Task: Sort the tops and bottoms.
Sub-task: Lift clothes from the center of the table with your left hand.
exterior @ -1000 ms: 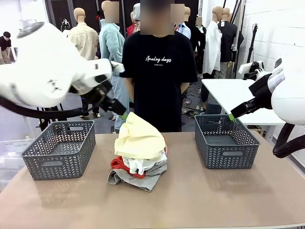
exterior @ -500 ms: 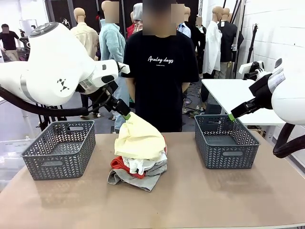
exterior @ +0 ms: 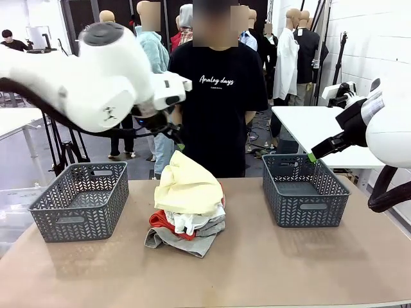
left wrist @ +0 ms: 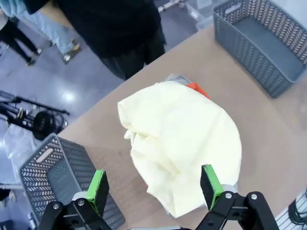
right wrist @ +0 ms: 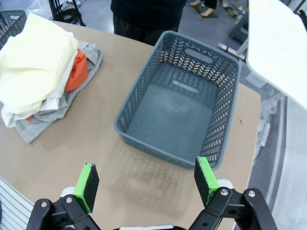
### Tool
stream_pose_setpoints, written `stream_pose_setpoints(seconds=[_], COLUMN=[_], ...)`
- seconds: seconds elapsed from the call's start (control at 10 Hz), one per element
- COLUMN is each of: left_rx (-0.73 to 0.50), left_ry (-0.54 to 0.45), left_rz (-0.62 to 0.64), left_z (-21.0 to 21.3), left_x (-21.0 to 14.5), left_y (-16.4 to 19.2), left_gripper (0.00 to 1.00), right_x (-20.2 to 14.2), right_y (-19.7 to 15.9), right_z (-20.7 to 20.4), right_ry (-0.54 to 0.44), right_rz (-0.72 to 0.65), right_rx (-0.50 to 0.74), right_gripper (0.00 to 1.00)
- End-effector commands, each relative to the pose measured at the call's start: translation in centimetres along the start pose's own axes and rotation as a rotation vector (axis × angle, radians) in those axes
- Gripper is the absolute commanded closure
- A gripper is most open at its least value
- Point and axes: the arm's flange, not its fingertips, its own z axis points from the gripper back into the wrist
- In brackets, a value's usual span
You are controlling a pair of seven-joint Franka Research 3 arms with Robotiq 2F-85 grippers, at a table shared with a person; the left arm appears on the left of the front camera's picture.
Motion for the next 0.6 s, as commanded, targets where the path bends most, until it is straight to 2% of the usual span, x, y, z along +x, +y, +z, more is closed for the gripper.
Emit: stream_pose_setpoints(seconds=[0.0, 0.3, 0.5], left_rx=[0.059, 0.060, 0.054], left_ry=[0.173, 0.243, 0.348], left_rz=[-0.017, 0.000, 0.138], left_z=[-4.0, -6.7, -6.8], left_x=[3.0, 2.2, 1.8], left_y=[-3.5, -5.4, -4.5], left_gripper=[0.00, 0.00, 0.00], right_x=[0.0, 0.0, 0.0], right_y=[-0.2, -0.2, -0.2], right_z=[-0.1, -0.1, -0.1], right_ry=[-0.002, -0.002, -0.002], right_rz=[0.001, 0.001, 0.001], right_rx=[0.001, 0.001, 0.001], right_gripper=[0.00, 0.00, 0.00])
